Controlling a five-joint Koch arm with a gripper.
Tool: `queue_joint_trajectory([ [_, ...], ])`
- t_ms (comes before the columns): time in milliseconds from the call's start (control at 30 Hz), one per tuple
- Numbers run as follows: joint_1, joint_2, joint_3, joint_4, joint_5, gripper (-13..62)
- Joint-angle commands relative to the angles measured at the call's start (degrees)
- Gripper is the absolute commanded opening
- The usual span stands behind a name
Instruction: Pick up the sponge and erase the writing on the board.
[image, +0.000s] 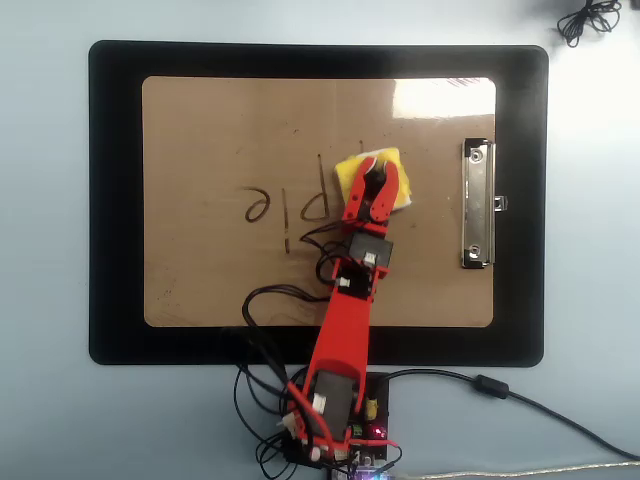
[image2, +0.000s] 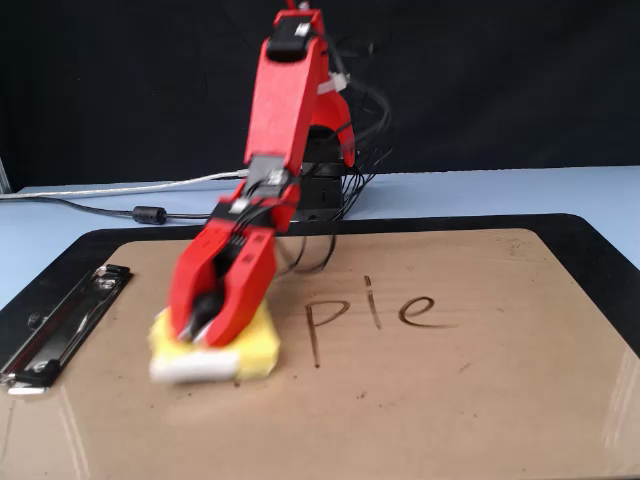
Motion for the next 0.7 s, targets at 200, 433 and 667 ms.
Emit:
queue_joint_trajectory([
  [200,-4.22,8.35,6.06,2.20,-1.14,-8.0],
  [433,-6.33,-24.96,-31.29,2.72,-1.14,-8.0],
  [667,-5.71,11.87,10.37,2.46,-1.05,-8.0],
])
